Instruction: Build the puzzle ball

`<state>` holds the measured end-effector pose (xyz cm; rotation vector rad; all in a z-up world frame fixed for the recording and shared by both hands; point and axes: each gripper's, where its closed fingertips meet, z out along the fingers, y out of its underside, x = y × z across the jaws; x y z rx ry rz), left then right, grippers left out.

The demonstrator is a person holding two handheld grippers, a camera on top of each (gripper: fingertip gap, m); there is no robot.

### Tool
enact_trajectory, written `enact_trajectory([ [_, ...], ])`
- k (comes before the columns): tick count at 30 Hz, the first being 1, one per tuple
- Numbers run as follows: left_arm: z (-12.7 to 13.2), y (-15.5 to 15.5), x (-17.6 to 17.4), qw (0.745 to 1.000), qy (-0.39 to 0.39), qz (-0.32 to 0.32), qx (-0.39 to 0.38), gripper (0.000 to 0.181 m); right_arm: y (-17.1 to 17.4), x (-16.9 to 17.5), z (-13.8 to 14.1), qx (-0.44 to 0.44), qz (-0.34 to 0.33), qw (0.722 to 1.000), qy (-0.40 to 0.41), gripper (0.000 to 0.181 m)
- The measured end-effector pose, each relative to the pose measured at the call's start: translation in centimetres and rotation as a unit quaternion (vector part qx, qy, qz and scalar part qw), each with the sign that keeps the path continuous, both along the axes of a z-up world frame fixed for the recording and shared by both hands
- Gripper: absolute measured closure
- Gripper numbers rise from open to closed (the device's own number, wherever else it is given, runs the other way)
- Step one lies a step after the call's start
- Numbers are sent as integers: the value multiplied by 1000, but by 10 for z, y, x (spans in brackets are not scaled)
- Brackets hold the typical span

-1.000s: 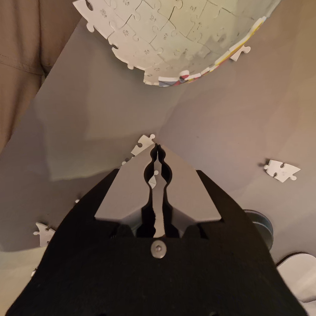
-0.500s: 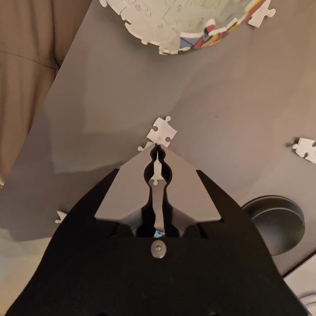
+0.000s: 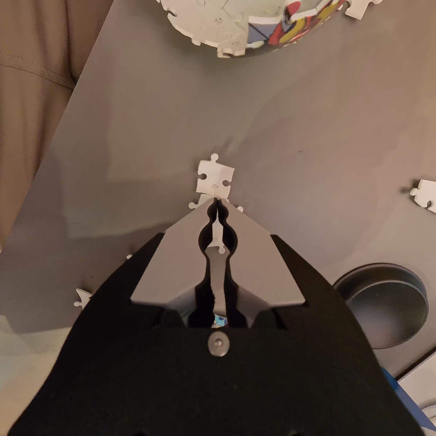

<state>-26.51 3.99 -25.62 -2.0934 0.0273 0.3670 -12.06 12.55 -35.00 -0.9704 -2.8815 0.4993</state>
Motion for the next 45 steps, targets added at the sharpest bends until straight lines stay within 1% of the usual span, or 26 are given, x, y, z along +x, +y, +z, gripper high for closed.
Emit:
enact_trajectory([
  [10,0,-1,1,1000,2,0,0,175,-1,2,-1,47,16,999,11,181],
  [20,1,-1,1,1000,6,0,0,175,-2,2,0,66,-2,997,33,181],
  [22,1,-1,1,1000,8,0,0,175,-3,1,1,50,-17,998,42,181],
  [25,1,-2,1,1000,8,3,0,175,1,-5,18,-2,-67,995,72,181],
  [27,1,-1,1,1000,9,3,0,175,13,-5,29,-5,-94,991,91,181],
  [29,1,0,1,1000,9,2,0,175,24,-2,33,3,-116,988,98,181],
  [31,0,0,2,1000,9,1,-1,175,28,4,32,4,-126,988,94,181],
  [35,0,0,3,1000,10,1,-1,175,19,14,18,6,-117,990,76,181],
  [38,1,0,3,1000,11,1,-1,175,11,13,12,1,-114,991,75,181],
  [41,1,0,3,1000,12,1,-1,175,8,8,15,-11,-123,989,87,181],
  [44,0,0,3,1000,11,1,-1,175,5,2,15,-21,-134,987,86,165],
  [45,0,0,3,1000,11,0,-1,175,4,0,14,-21,-136,987,84,163],
])
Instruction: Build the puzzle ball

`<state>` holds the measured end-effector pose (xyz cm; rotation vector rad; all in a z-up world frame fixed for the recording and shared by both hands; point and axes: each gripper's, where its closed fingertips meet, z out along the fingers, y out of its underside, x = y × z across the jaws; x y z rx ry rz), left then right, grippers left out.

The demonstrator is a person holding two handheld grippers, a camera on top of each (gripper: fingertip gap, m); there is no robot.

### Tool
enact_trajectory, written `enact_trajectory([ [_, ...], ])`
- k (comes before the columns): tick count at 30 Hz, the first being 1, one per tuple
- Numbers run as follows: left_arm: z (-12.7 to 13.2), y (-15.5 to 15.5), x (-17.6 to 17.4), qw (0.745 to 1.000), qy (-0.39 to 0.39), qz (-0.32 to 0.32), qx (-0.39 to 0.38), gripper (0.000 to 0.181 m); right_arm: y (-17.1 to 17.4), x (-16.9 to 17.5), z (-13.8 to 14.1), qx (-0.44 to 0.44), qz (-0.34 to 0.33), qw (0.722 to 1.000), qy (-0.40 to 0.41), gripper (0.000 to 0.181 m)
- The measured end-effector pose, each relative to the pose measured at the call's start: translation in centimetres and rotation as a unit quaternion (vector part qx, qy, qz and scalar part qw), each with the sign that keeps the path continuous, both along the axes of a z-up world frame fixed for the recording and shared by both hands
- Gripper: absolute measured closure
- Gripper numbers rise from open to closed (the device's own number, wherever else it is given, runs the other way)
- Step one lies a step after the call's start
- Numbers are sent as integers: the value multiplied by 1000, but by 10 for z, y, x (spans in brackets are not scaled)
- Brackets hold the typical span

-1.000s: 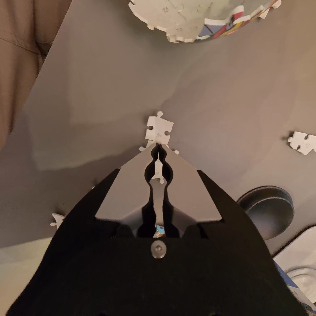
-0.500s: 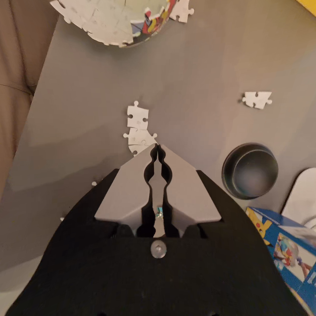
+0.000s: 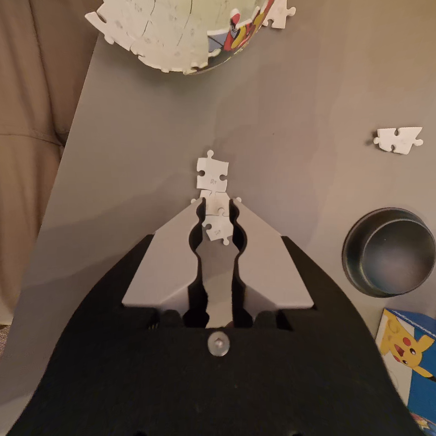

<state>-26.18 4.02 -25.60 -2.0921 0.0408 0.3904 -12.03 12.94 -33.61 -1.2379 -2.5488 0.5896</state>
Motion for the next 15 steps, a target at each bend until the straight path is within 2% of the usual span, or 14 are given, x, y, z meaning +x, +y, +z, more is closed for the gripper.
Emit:
enact_trajectory([
  [8,0,0,0,1000,0,0,0,175,-3,-8,-6,-6,-4,1000,-9,147],
  [15,0,0,0,1000,0,-1,0,175,-13,-13,-16,-4,12,1000,-18,142],
])
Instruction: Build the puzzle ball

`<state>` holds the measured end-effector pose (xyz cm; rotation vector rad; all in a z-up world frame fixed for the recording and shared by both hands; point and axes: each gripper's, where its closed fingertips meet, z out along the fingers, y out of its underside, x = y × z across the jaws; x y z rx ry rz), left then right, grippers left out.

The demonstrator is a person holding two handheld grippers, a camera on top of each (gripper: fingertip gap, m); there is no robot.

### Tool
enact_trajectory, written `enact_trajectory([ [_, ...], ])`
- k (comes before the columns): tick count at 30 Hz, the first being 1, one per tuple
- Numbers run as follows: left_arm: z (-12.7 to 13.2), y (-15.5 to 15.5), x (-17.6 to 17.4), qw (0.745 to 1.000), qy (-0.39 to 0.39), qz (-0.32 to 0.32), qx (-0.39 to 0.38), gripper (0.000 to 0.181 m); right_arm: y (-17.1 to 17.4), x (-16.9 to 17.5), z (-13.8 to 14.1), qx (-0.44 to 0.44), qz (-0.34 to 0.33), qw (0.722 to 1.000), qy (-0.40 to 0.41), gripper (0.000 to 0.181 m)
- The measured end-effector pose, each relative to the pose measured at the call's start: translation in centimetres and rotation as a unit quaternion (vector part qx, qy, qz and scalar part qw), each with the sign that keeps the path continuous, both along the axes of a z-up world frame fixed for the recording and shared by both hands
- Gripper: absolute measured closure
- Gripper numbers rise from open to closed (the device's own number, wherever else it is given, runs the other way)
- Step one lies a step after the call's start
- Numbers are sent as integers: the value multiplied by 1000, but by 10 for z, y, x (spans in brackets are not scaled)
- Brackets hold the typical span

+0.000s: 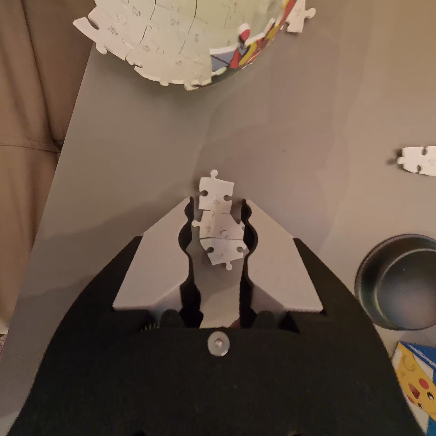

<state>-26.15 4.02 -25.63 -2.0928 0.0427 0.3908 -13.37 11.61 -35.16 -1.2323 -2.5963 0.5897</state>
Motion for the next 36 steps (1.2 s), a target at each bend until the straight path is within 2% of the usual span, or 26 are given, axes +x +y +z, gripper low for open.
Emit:
enact_trajectory([
  [5,0,0,0,1000,0,0,0,175,-2,-3,0,-17,-9,1000,2,155],
  [36,-4,0,-13,1000,16,23,-5,172,-4,0,8,-40,-50,997,35,156],
])
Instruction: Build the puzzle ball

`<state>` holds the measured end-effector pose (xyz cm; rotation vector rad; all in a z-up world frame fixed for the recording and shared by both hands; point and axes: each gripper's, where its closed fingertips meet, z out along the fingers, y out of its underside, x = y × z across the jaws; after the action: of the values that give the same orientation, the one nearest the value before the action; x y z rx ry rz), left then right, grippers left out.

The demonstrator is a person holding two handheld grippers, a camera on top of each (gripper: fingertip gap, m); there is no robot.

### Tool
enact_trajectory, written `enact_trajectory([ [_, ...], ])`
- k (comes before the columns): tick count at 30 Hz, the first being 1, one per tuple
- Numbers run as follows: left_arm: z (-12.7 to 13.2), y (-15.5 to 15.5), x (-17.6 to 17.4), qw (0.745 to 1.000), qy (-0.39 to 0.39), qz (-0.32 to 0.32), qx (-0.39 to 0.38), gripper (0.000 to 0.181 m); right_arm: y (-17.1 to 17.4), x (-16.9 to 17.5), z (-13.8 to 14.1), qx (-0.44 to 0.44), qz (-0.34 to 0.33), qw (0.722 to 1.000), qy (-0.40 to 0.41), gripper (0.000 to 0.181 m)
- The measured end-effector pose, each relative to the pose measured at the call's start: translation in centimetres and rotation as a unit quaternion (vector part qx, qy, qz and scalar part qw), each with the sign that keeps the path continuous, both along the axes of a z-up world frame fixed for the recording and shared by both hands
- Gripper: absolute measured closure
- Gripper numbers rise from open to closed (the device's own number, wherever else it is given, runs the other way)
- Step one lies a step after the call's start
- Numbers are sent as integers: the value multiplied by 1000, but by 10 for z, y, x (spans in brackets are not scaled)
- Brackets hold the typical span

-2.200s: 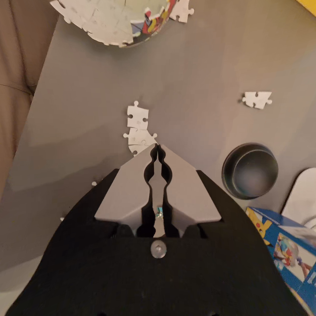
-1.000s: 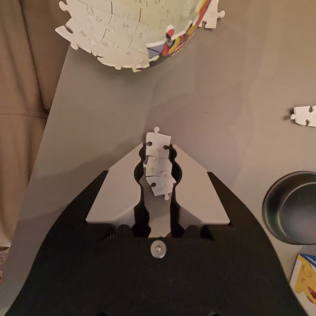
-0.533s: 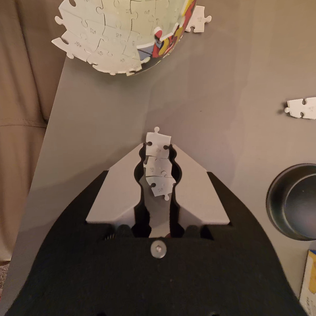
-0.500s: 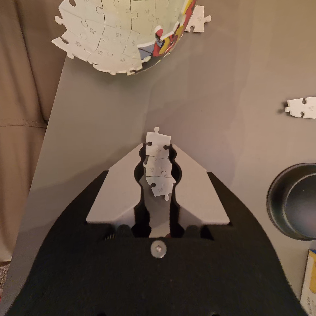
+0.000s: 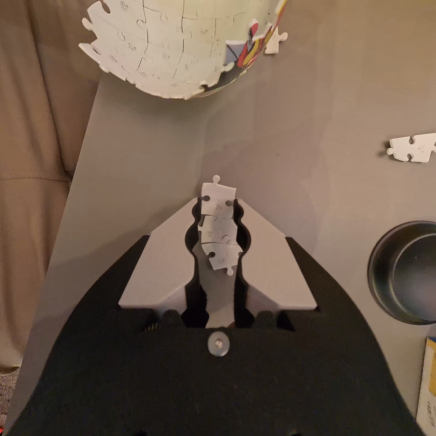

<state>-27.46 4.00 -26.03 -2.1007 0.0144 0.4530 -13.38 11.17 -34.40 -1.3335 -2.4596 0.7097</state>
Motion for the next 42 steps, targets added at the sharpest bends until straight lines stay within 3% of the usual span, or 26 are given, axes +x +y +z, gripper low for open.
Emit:
enact_trajectory([
  [26,-37,-8,-35,995,-27,58,-75,165,-4,3,8,-60,-27,998,15,155],
  [37,-17,-20,-29,995,-53,63,-64,147,-8,2,9,-71,-44,996,34,155],
  [42,24,-30,-13,998,-34,58,-20,139,-4,-3,18,-109,-89,989,52,155],
])
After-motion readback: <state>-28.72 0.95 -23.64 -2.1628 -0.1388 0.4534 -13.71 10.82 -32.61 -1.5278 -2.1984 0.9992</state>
